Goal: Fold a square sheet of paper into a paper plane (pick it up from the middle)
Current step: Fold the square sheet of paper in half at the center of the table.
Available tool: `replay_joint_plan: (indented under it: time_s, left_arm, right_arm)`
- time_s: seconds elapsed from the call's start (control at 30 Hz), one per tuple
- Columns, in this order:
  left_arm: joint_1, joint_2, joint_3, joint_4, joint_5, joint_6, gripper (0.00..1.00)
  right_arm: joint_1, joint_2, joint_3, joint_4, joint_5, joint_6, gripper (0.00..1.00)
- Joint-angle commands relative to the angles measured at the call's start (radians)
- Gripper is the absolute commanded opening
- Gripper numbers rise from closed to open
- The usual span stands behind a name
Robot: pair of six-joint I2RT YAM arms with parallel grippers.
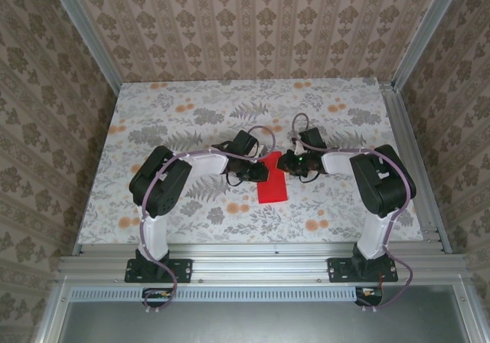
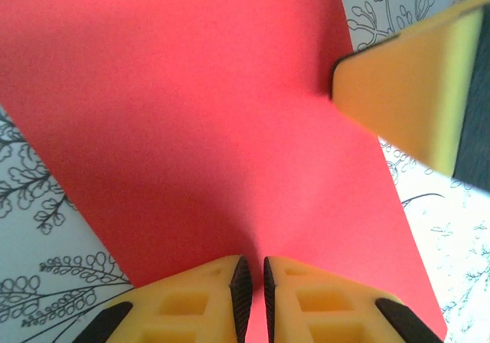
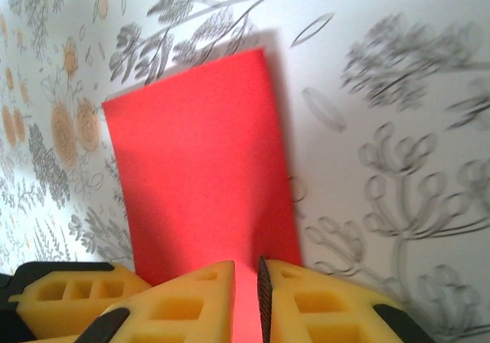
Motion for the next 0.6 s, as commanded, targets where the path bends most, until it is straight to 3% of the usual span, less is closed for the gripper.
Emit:
replay_joint_plan:
  time_s: [0.0,0.23,0.57]
  left_arm:
    - [0.006,0.073,-0.066,-0.192,-0.122,0.04,0.19]
    - [0.007,0.076,-0.061,-0.191,-0.119,0.04,0.19]
    - [0.006,0.068,-0.061,-0.194,-0.112,0.043,0.19]
  right_arm:
    - [-0.059,-0.019,0.002,-0.051,0.114,-0.055,0.21]
    - [-0.021,-0.074,0.04,-0.045,0.023,-0.03,0.22]
    - [0.035,0.018,0.12,-0.017,0.057,0.0,0.22]
